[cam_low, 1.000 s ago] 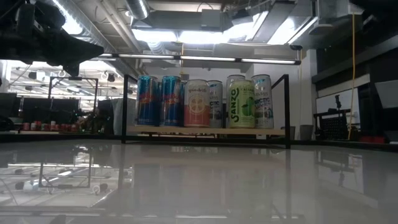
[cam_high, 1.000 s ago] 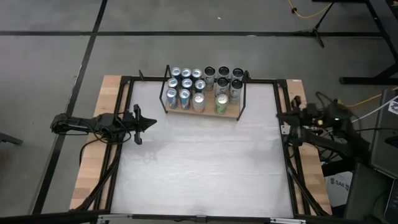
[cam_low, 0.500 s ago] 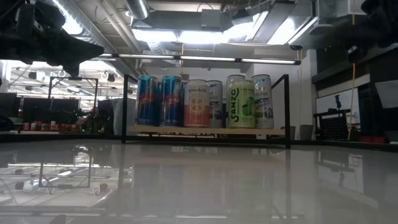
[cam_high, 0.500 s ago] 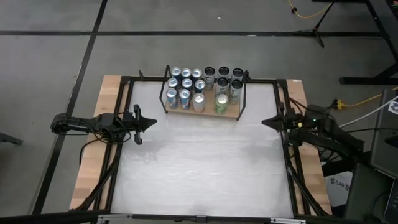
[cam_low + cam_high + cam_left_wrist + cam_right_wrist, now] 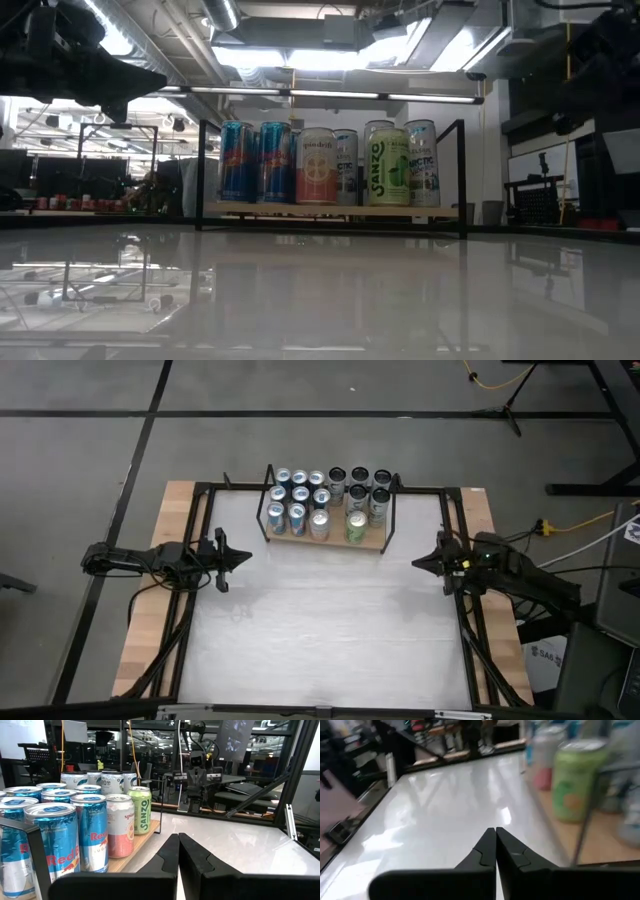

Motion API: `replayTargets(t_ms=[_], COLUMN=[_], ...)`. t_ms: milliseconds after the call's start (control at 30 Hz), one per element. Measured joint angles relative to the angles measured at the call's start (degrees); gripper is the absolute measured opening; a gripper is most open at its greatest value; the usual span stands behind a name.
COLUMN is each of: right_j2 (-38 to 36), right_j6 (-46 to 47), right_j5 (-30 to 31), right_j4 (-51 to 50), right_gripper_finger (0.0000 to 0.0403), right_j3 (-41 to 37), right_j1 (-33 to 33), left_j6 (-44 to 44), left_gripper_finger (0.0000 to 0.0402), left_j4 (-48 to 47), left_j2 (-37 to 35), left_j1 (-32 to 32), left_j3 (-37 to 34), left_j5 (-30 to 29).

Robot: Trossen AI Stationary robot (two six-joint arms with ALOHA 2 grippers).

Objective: Place canned beverage on shelf
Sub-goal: Return to Home Position

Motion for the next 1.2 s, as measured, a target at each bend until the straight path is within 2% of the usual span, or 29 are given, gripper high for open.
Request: replayTargets(t_ms=[167, 267, 500, 800, 1200], right_j2=[0.0, 0.0, 0.0, 0.0, 0.0], right_j6=[-0.1, -0.1, -0.1, -0.2, -0.2], right_j5=[2.5, 6.2, 11.8, 10.8, 8.7], right_j4=[0.0, -0.3, -0.2, 9.4, 12.1], right_gripper_finger=[0.0, 0.0, 0.0, 0.0, 0.0], right_j3=[-1.0, -1.1, -1.1, -1.1, -1.0], right_j1=[6.5, 9.9, 13.8, 13.9, 13.9], left_j6=[0.0, 0.0, 0.0, 0.0, 0.0], left_gripper_finger=[0.0, 0.0, 0.0, 0.0, 0.0], left_j4=[0.0, 0.0, 0.0, 0.0, 0.0], left_j2=[0.0, 0.0, 0.0, 0.0, 0.0], left_j1=[0.0, 0.0, 0.0, 0.0, 0.0], left_j3=[0.0, 0.0, 0.0, 0.0, 0.0], left_j5=[0.0, 0.0, 0.0, 0.0, 0.0])
